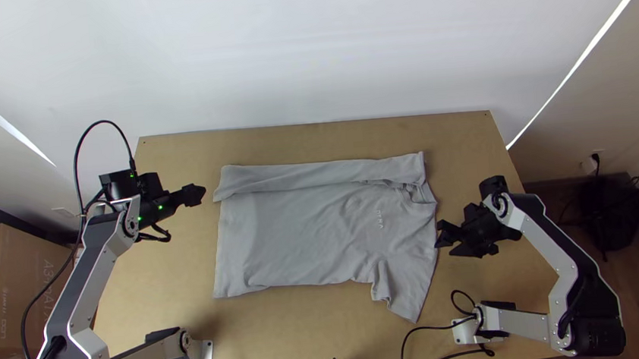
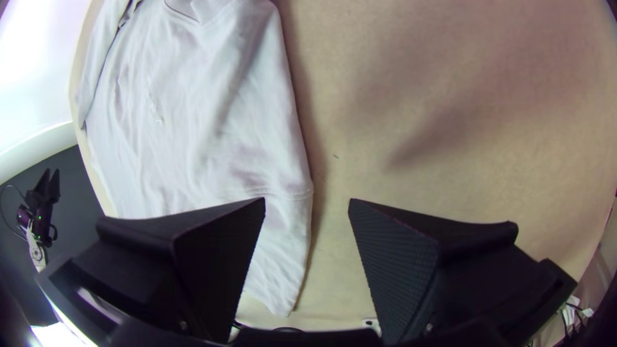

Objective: Fold the t-shirt

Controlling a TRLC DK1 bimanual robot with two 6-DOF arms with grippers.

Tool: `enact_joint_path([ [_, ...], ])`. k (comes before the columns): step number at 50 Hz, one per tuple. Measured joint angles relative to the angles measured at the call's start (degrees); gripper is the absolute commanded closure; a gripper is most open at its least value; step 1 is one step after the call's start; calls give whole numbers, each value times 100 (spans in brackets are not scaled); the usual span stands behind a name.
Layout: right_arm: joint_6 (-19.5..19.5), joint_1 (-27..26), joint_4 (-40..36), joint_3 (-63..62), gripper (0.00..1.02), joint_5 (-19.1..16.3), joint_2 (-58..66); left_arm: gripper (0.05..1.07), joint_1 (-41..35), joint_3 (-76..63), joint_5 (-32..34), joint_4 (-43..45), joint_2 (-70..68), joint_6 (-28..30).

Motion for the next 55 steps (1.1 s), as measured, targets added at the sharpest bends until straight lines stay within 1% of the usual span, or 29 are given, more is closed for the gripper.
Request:
enact_joint_path([
  [2, -15, 13, 22, -46, 49, -20, 7, 11, -2, -13, 2, -13, -28, 0],
  [5, -17, 70, 70, -127, 55, -44, 26, 11, -13, -26, 2, -33, -44, 0],
  [11, -15, 260, 330, -310, 56, -105, 37, 11, -17, -48, 2, -79, -70, 0],
  [17, -11, 566, 575, -518, 56, -103, 46, 11, -50, -52, 2, -109, -131, 0],
  [18, -11, 625, 588, -540, 58, -125, 46, 11, -61, -52, 0, -136, -144, 0],
  [19, -11, 684, 612, -551, 63, -125, 46, 11, -74, -52, 2, -160, -162, 2],
  [20, -9, 739, 638, -555, 71, -125, 44, 11, -83, -52, 0, -219, -184, 26],
  [23, 13, 890, 748, -579, 100, -142, 42, 11, -122, -50, 2, -470, -234, 160],
  [28, 15, 1054, 970, -691, 100, -140, -13, 11, -254, -42, 4, -1333, -323, 743],
  [34, 17, 1167, 1027, -804, 100, -94, -166, 11, -382, -42, 17, -2767, -479, 1838],
  [42, 26, 1165, 1029, -828, 100, -74, -339, 11, -393, -46, -140, -4207, -813, 3239],
  [48, 28, 1167, 1016, -828, 100, -74, -372, 11, -424, -286, -619, -4964, -859, 4026],
  [52, 31, 1167, 1012, -828, 100, -74, -385, 11, -564, -638, -979, -5115, -892, 4295],
  [55, 31, 1172, 1012, -828, 100, -74, -387, 11, -726, -872, -1108, -5101, -925, 4378],
])
